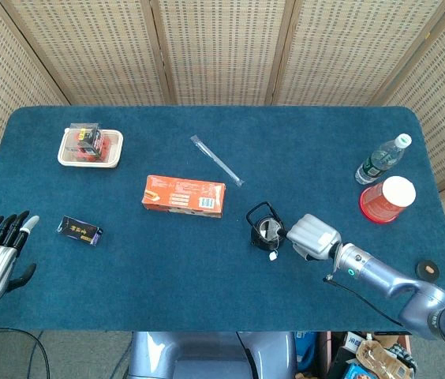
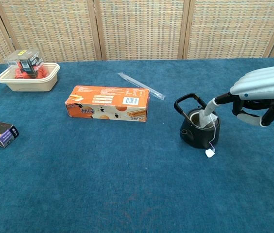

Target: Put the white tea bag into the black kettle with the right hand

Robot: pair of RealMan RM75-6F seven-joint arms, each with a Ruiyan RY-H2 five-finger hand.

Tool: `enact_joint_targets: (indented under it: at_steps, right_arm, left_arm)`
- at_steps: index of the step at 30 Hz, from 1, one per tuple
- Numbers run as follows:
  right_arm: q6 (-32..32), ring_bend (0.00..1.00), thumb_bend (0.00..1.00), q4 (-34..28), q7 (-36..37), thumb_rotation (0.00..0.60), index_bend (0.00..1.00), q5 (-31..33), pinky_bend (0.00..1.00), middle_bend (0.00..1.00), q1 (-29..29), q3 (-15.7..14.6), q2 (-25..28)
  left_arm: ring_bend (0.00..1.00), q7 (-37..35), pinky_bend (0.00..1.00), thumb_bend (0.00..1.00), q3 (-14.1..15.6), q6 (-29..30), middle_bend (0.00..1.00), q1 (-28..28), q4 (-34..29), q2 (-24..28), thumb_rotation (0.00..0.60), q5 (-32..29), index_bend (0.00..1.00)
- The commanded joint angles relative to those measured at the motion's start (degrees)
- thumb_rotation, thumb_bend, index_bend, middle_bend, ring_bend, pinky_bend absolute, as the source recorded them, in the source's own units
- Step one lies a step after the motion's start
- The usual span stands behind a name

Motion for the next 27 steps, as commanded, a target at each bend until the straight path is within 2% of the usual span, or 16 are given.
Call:
enact_joint_targets:
  at_steps: [1,13,27]
  right_arm:
    - [-0.91,0.86,0.82,0.50,-1.38,0.600,0.18,0.64,0.94,0.81,0.26,0.22,-0.43]
    - [-7.48,0.86,0.82,1.19,-6.30,0.600,0.18,4.51,0.94,0.81,1.89,0.33,-2.05]
    - [-11.95,0.87,0.84,-0.92,-12.50,0.600,0.15,10.33,0.94,0.83,3.58,1.81,-2.30]
  left_arm:
    - [0.00,-0.31,0.00,0.37,0.07,0.06,0.00,0.07,0.21,-0.10,0.600,0.06,0.02]
    - [0.00,-1.58,0.00,0.37,0.36,0.16,0.00,0.35,1.47,-0.53,0.600,0.15,0.02]
    - [0.00,-2.37,0.00,0.37,0.62,-0.24,0.00,0.34,2.35,-1.27,0.600,0.21,0.02]
